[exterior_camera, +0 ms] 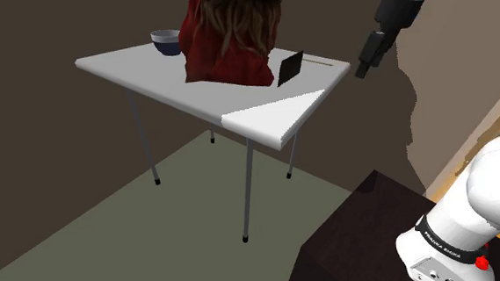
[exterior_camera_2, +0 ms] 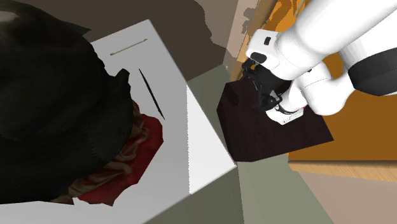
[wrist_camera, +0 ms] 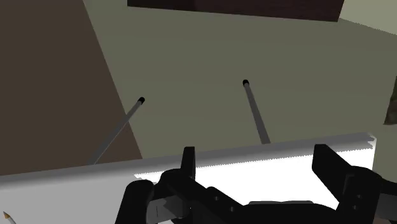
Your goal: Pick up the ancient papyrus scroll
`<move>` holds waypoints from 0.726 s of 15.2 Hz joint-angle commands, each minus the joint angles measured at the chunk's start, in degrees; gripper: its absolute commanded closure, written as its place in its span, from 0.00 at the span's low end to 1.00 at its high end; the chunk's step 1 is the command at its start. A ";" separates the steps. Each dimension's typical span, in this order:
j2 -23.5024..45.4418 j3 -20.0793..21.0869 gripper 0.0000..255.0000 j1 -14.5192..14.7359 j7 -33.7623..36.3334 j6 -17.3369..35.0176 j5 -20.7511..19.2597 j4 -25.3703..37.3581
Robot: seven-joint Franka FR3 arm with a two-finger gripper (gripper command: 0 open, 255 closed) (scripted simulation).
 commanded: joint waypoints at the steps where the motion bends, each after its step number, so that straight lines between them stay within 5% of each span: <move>1: 0.00 0.00 0.00 0.00 0.00 0.00 0.00 0.00; 11: 23.42 4.93 0.00 -7.42 19.19 7.35 -1.29 15.35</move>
